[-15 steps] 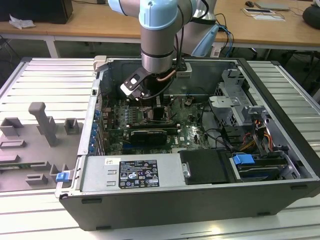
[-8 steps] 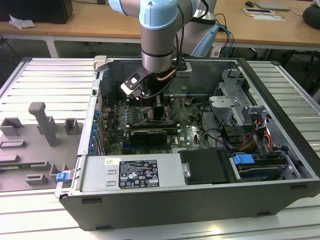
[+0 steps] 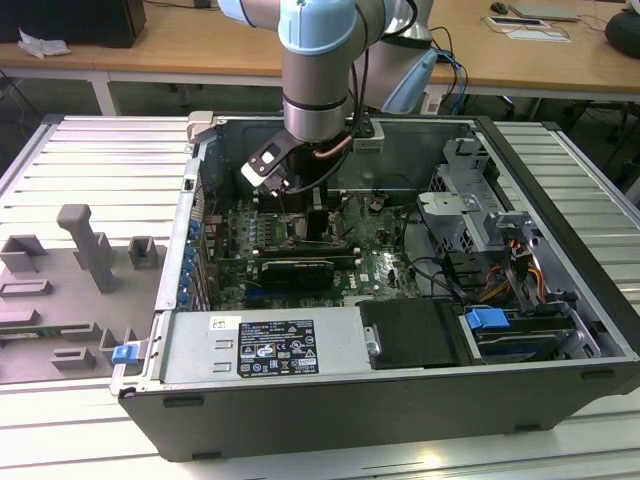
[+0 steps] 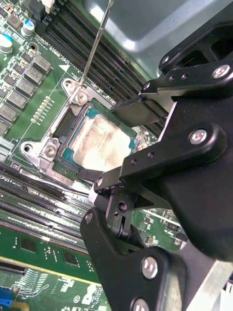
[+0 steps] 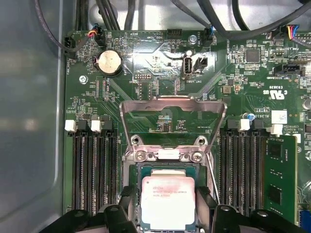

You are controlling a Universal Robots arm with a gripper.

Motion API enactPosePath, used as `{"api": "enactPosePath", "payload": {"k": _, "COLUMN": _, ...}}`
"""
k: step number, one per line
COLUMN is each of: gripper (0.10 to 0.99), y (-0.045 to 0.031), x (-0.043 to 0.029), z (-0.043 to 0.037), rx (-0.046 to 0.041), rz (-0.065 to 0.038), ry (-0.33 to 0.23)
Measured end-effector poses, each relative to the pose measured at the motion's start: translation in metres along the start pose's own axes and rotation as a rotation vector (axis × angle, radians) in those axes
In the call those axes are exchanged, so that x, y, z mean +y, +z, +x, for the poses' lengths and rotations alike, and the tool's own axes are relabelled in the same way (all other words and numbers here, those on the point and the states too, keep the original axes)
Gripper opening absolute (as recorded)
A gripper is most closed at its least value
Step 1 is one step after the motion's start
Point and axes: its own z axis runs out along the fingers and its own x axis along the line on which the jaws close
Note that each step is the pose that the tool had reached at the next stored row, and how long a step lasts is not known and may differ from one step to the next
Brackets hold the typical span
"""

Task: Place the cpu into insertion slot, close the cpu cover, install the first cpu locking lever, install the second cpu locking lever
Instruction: 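Place the cpu into insertion slot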

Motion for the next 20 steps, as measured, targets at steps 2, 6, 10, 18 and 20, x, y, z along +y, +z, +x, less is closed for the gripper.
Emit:
{"api": "enactPosePath", "payload": {"k": 2, "gripper": 0.616, "y": -0.0036, "x": 0.0002, "z": 0.0001, "rx": 0.0000, "rz": 0.000, "ry": 0.000}}
{"api": "enactPosePath", "payload": {"k": 6, "gripper": 0.600, "y": -0.0078, "x": 0.0003, "z": 0.0000, "rx": -0.0018, "rz": 0.000, "ry": 0.000}}
{"api": "enactPosePath", "payload": {"k": 10, "gripper": 0.353, "y": -0.0096, "x": 0.0005, "z": -0.0005, "rx": -0.0059, "rz": 0.000, "ry": 0.000}}
{"api": "enactPosePath", "payload": {"k": 18, "gripper": 0.110, "y": -0.0141, "x": 0.0007, "z": -0.0005, "rx": -0.0090, "rz": 0.000, "ry": 0.000}}
{"api": "enactPosePath", "payload": {"k": 20, "gripper": 0.110, "y": -0.0143, "x": 0.0007, "z": -0.0004, "rx": -0.0089, "rz": 0.000, "ry": 0.000}}
